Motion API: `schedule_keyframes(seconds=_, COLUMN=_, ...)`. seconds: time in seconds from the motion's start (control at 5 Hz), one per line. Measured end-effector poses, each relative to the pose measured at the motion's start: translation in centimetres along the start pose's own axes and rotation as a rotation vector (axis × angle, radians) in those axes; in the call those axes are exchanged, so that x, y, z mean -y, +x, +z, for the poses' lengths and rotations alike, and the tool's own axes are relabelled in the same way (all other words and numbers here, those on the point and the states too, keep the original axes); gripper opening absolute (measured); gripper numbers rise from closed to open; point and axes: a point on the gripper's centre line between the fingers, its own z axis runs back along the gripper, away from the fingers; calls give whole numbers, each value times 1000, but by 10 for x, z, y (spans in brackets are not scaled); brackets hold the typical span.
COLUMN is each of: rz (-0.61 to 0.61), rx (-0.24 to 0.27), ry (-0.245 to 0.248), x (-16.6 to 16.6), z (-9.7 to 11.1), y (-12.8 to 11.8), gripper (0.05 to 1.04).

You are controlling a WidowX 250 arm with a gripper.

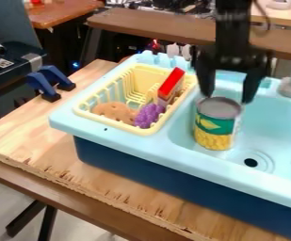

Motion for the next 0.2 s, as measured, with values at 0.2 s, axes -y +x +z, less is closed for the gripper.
schedule_keyframes(seconds=0.2, rz=-63, rx=-20, ry=-33, x=31, z=20, y=-23, gripper=1000)
